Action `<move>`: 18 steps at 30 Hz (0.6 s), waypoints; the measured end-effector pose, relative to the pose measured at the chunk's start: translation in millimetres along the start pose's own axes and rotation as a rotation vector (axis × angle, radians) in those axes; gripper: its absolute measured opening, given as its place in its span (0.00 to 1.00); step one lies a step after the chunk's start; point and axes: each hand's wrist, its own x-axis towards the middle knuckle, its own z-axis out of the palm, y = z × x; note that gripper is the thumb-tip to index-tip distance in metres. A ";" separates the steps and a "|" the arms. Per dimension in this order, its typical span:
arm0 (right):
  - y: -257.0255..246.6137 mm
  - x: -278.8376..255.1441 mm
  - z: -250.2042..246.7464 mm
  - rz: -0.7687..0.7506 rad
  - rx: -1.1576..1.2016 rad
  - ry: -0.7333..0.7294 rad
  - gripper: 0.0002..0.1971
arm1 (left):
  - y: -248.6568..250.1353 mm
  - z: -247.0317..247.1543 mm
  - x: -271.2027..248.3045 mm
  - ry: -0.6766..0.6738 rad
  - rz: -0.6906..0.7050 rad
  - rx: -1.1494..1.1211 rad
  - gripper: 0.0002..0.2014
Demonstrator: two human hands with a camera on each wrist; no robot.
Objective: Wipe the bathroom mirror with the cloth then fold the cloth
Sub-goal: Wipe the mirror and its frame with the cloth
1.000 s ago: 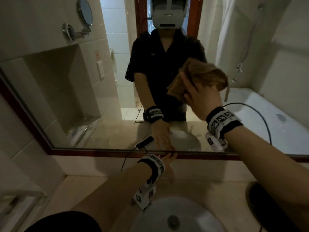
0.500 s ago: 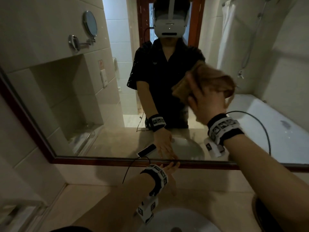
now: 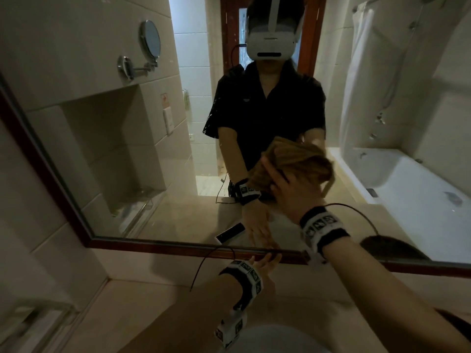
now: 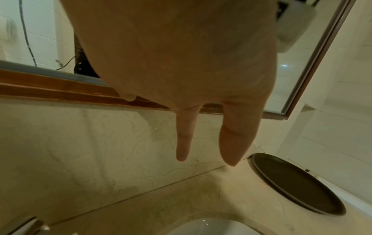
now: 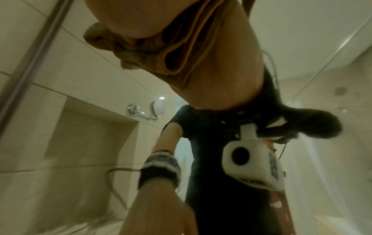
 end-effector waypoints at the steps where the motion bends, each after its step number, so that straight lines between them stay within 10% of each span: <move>1: 12.8 -3.1 -4.9 0.042 -0.021 0.028 0.31 | -0.3 4.4 1.3 0.034 0.008 0.020 0.40; 7: -4.5 43.6 -16.3 0.446 -0.089 0.300 0.32 | 4.5 -0.1 -1.5 -0.006 -0.031 0.088 0.38; 18: -51.8 -26.5 50.0 0.069 -0.042 0.027 0.31 | -62.7 15.1 -35.6 0.122 0.211 0.567 0.29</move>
